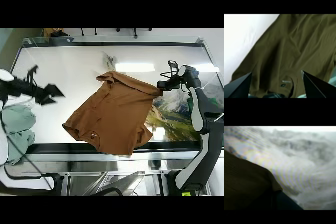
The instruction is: Fold the shirts.
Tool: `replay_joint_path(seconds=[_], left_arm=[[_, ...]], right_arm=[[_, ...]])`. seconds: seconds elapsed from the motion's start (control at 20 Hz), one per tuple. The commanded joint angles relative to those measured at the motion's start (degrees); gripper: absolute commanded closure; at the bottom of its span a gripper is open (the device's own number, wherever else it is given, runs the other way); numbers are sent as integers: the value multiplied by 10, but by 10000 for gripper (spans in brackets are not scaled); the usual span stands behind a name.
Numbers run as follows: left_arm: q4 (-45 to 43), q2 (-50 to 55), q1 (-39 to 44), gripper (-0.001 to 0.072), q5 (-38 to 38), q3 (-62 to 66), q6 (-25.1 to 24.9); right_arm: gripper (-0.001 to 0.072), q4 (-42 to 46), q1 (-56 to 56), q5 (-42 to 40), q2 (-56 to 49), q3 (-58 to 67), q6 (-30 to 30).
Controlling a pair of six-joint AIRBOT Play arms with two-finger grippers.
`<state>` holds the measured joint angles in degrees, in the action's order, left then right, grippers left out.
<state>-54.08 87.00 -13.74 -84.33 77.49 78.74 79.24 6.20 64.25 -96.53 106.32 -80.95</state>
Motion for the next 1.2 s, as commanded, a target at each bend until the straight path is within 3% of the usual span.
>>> replay_joint_path(seconds=[0.0, 0.25, 0.45, 0.75, 0.8, 0.95, 1.0, 1.15], left_arm=[[-18, -88, -7, 12, 19, -183, 12], [-17, -179, -7, 13, 69, -351, 13], [47, -218, -7, 13, 178, -439, -10], [76, -153, 74, 15, 281, -454, -34], [76, -128, 90, 146, 290, -438, -41], [76, -74, 104, 648, 274, -371, -62], [75, -65, 104, 691, 272, -345, -68], [71, -31, 76, 692, 292, -236, -68]], right_arm=[[696, -4, 3, 7, -2, 0, 6], [696, -4, 3, 8, -2, 0, 6], [696, -21, 3, 7, -2, 0, 6], [696, -25, 3, 8, -2, 0, 6], [696, -25, 3, 9, -2, 0, 6], [696, -23, 3, 27, -2, 0, 10], [697, -23, 4, 33, -2, 0, 15], [697, -17, 18, 75, 4, 0, 9]])
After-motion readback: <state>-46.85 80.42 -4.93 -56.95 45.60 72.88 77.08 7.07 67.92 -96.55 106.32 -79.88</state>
